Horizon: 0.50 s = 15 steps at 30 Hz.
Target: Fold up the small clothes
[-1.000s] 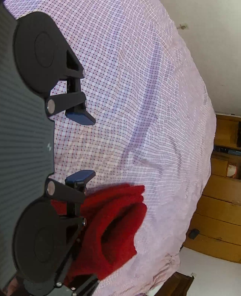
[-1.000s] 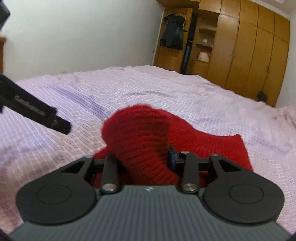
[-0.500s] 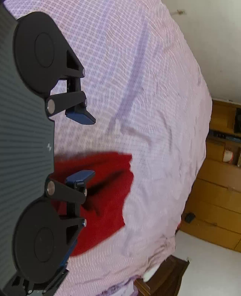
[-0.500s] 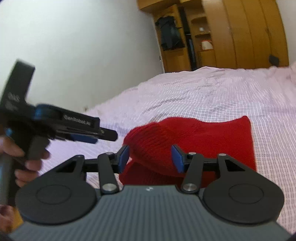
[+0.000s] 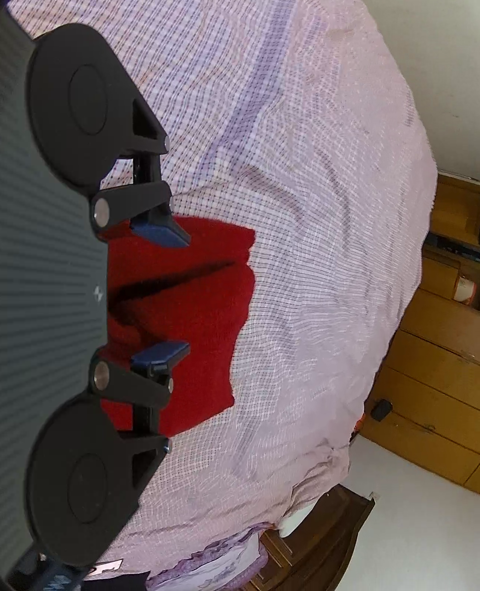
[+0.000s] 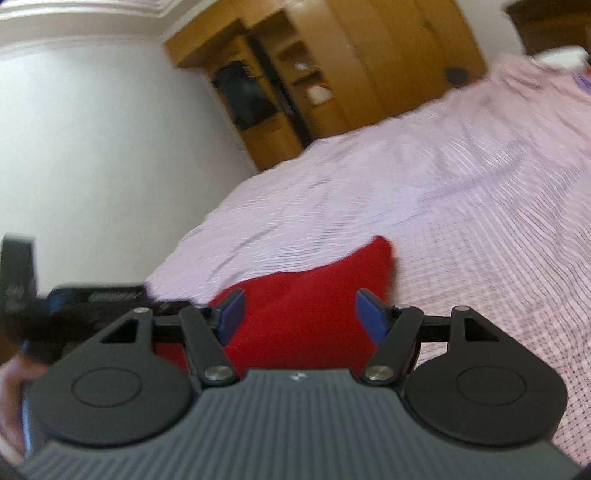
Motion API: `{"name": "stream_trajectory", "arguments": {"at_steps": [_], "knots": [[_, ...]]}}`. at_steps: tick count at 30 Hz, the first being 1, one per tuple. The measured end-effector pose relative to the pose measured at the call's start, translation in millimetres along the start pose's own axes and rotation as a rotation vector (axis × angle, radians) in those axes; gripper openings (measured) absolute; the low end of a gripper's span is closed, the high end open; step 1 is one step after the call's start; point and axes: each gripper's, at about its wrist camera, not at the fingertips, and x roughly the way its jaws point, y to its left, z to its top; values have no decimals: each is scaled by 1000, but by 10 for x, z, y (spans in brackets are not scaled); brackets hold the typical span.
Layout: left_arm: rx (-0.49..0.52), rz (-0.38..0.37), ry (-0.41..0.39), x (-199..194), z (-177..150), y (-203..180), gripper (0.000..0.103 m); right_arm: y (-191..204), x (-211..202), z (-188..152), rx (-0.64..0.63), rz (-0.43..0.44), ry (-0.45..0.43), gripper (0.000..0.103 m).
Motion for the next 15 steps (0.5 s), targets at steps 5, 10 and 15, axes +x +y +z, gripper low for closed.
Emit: {"name": "stream_trajectory", "arguments": {"at_steps": [5,10,15], "knots": [[-12,-25,-12,-35,26,-14,62,-414,453,70,108,-18,109,69],[-9,-38,22,38,106,-105,68,-672,810,-12,238,93,196,69],[23,20,94,322,4,-201,68,-837,906,-91,289,170,207,71]]}}
